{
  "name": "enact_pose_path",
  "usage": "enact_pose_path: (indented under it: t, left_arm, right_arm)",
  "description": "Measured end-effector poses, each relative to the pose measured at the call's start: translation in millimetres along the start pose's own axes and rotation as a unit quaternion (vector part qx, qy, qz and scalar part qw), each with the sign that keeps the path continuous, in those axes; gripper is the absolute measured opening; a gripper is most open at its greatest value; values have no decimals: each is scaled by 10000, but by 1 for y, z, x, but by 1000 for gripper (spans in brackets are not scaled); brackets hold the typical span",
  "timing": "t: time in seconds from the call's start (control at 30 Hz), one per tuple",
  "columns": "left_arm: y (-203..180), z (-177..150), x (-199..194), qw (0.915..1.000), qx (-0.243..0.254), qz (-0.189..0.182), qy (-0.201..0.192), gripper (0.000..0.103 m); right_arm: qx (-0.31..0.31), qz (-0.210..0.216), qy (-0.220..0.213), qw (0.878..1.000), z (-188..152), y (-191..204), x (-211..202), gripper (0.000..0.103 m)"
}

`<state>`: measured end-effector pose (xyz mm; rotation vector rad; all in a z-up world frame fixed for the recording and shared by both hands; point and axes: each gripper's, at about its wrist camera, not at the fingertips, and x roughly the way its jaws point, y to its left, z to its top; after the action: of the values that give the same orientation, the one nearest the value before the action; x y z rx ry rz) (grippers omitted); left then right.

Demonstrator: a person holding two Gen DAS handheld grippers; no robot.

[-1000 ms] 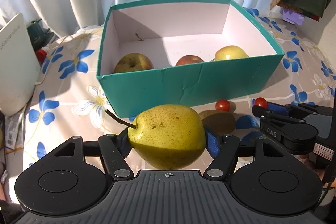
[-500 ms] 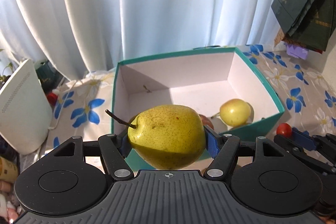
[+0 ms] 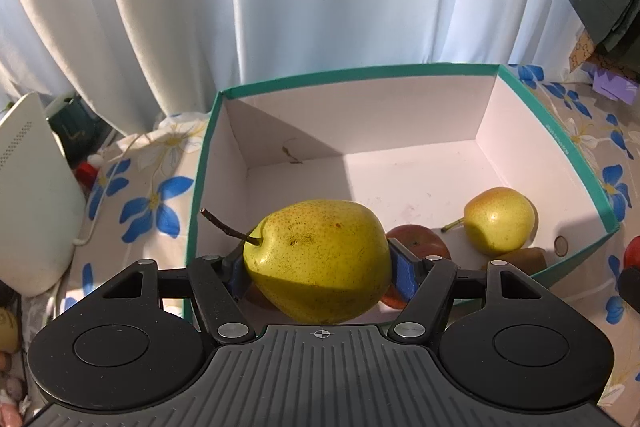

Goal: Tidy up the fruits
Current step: 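Carry the pear into the teal box and open the left gripper while the right gripper lifts the tomato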

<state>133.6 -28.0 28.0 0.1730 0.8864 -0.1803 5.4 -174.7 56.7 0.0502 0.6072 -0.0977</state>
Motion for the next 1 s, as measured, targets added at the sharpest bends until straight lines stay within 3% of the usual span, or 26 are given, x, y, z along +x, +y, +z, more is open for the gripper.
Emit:
enact_pose_path:
  t: [0.2, 0.4, 0.77, 0.93, 0.97, 1.0]
  left_arm:
    - [2, -3, 27, 9996, -50, -6, 273, 72]
    - [-2, -1, 31, 9999, 60, 70, 115, 71]
    - [2, -3, 38, 9996, -19, -148, 238, 72]
    - [7, -2, 24, 9981, -236, -540, 169, 84]
    - [7, -2, 19, 9986, -212, -471, 78, 96]
    - [7, -1, 13, 9991, -178, -385, -55, 100]
  right_arm:
    - [4, -47, 34, 10000, 2, 2, 6, 24]
    - [-5, -79, 90, 9999, 3, 4, 10, 24]
    - [9, -144, 85, 9999, 5, 5, 11, 24]
    - [-40, -110, 108, 9999, 6, 5, 15, 24]
    - [-44, -109, 112, 9999, 6, 5, 15, 24]
    - [-45, -108, 121, 9999, 6, 5, 16, 24]
